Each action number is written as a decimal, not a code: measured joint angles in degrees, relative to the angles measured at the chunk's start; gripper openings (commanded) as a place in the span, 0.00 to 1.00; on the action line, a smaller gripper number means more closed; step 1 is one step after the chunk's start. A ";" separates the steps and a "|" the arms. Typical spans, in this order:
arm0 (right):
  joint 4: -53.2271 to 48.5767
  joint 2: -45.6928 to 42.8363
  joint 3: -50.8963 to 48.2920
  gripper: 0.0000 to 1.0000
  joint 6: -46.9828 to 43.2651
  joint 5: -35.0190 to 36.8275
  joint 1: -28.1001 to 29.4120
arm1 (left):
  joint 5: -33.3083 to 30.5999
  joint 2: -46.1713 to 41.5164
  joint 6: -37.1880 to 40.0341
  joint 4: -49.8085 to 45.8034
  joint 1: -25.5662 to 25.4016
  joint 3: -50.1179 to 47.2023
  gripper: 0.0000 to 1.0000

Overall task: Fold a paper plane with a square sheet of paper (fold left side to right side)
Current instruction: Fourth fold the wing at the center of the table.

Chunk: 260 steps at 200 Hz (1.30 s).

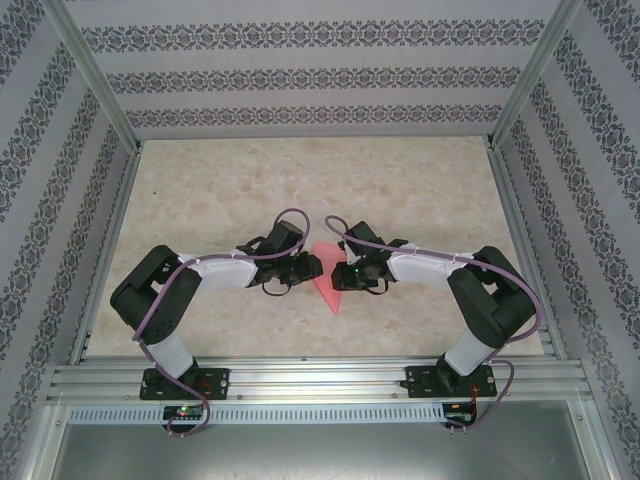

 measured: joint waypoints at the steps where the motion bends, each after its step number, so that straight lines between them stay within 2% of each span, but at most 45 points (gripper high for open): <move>1: -0.02 -0.04 0.00 0.28 -0.02 0.04 0.00 | 0.00 0.00 0.04 0.00 0.00 0.00 0.20; 49: -1.51 -9.60 -0.92 0.37 -1.46 6.62 1.09 | -0.22 -0.02 -0.87 0.04 -0.70 0.04 0.11; 85: -2.38 -15.19 -3.26 0.40 -1.46 14.97 9.01 | -1.55 -0.85 -3.80 1.27 -0.70 -0.68 0.06; 115: -2.67 -14.64 -5.25 0.40 -1.25 21.57 16.70 | -2.19 -1.18 -6.73 3.48 -1.16 -1.73 0.05; 138: -2.84 -13.09 -5.44 0.41 -1.29 25.57 20.02 | -2.64 -1.18 -7.72 3.91 -1.84 -1.70 0.05; 194: -1.14 -10.64 -5.49 0.41 -1.97 31.01 23.04 | -2.97 -1.18 -8.37 3.89 -2.60 -0.85 0.05; 260: 3.08 -8.07 -6.88 0.41 -4.55 32.74 24.92 | -3.48 -1.18 -9.18 3.85 -2.82 -0.74 0.05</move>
